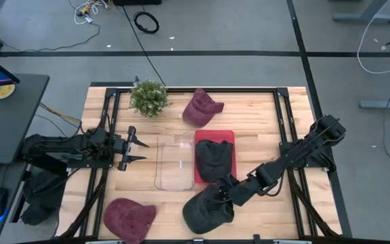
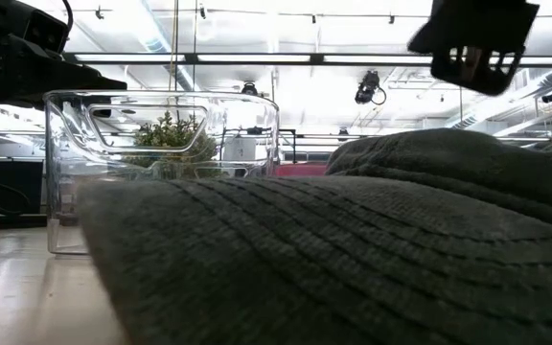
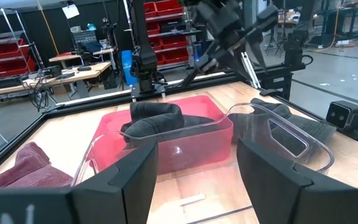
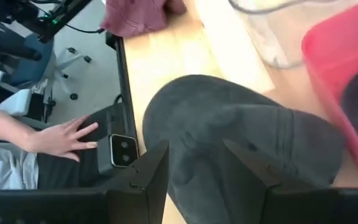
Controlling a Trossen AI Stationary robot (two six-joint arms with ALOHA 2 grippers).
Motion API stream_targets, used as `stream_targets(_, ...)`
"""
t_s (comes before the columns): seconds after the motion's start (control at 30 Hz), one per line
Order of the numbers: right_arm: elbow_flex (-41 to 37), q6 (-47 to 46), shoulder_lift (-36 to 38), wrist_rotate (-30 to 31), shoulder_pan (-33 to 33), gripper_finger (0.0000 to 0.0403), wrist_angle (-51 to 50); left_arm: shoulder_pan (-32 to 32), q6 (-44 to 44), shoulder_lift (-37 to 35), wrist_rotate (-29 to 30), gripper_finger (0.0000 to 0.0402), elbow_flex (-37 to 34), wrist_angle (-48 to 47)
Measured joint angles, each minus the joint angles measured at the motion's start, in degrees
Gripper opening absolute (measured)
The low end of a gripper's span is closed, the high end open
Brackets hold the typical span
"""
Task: Pick & Place hat
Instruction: Stack the top black cap onto the black cap in the red bin
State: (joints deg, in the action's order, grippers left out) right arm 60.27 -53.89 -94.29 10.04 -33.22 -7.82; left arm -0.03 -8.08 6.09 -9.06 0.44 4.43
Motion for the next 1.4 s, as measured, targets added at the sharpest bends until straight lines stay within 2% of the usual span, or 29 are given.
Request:
stream_targets(0.33, 0.0, -6.8, -5.6, -1.5, 0.0, 0.0143, 3.5, 0.0, 0.0, 0.0, 0.0, 0.0222, 0.0, -0.2)
stream_targets(0.7, 0.2, -10.1, -10.3, -3.0, -0.1, 0.0143, 9.4, 0.0, 0.0, 0.0, 0.0, 0.0222, 0.0, -0.1)
stream_targets(0.93, 6.3, -8.5, -14.9, -4.5, 0.2, 0.0143, 5.7, 0.0, 0.0, 0.0, 0.0, 0.0222, 0.0, -0.1)
stream_targets(1.13, 12.7, -7.0, -18.7, -5.7, 1.0, 0.0143, -2.3, 0.0, 0.0, 0.0, 0.0, 0.0222, 0.0, -0.1)
stream_targets(1.3, 13.9, -6.9, -20.1, -6.7, 1.7, 0.0138, -2.9, 0.0, 0.0, 0.0, 0.0, 0.0222, 0.0, 0.0)
stream_targets(1.4, 14.0, -8.9, -20.1, -6.7, 2.1, 0.0117, -5.0, 0.0, 0.0, 0.0, 0.0, 0.0222, 0.0, 0.0)
